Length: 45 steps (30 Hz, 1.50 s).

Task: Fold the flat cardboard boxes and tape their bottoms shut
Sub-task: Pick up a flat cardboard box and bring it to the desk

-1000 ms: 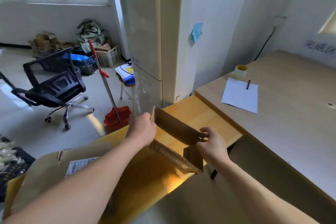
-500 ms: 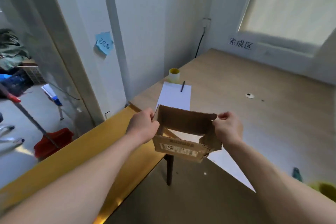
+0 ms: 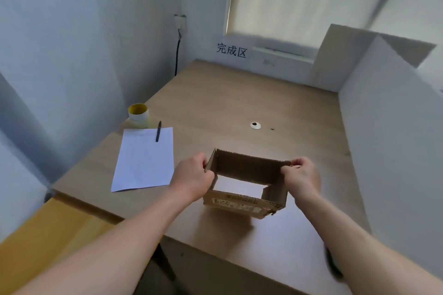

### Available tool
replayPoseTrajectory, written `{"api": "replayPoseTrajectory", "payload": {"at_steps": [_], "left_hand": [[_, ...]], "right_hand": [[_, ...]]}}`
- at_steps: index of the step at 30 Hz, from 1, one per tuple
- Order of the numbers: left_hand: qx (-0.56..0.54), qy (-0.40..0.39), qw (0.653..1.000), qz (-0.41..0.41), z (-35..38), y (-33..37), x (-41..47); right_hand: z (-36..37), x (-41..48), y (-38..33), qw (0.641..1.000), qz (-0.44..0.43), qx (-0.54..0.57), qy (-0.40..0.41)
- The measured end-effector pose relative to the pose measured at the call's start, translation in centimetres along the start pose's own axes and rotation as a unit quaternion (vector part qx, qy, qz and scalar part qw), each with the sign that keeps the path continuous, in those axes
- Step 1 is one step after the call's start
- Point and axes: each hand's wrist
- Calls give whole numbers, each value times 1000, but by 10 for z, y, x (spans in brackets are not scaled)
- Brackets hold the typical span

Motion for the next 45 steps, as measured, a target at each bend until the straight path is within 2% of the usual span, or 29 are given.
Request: {"api": "replayPoseTrajectory", "payload": {"at_steps": [10, 16, 20, 24, 28, 30, 32, 34, 37, 39, 41, 43, 45], "left_hand": [[59, -122, 988, 70, 31, 30, 112], [118, -210, 969, 64, 35, 51, 145], [135, -279, 947, 80, 40, 63, 146], [94, -336, 930, 116, 35, 65, 146], [67, -456, 869, 179, 19, 56, 148], [84, -413, 887, 189, 26, 47, 148], [66, -312, 932, 170, 36, 39, 146], [37, -229, 963, 140, 45, 35, 142], [30, -144, 982, 116, 52, 37, 135], [41, -119, 986, 108, 56, 37, 132], [69, -112, 985, 113, 61, 35, 131], [91, -116, 982, 121, 67, 31, 130], [76, -139, 979, 128, 77, 26, 131]], "right_hand": [[21, 68, 25, 997, 49, 15, 52], [34, 85, 13, 996, 37, -81, 17], [28, 87, 19, 997, 49, -60, -28], [21, 87, 23, 996, 61, -35, -59], [14, 87, 23, 994, 68, 50, -64], [11, 85, 23, 992, 78, 87, -47], [10, 83, 26, 992, 74, 91, -47], [11, 80, 34, 995, 55, 63, -56], [13, 76, 42, 997, 46, 25, -62], [13, 73, 43, 997, 32, 20, -63], [14, 68, 43, 998, 4, -36, -59], [15, 63, 47, 991, -19, -127, -46], [18, 55, 53, 991, -12, -130, -36]]}}
Point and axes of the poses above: each hand's wrist, its own x-axis towards the middle knuckle, its own z-axis out of the palm, y = z × x, and after that the axes turned 13 degrees about x, right-handed
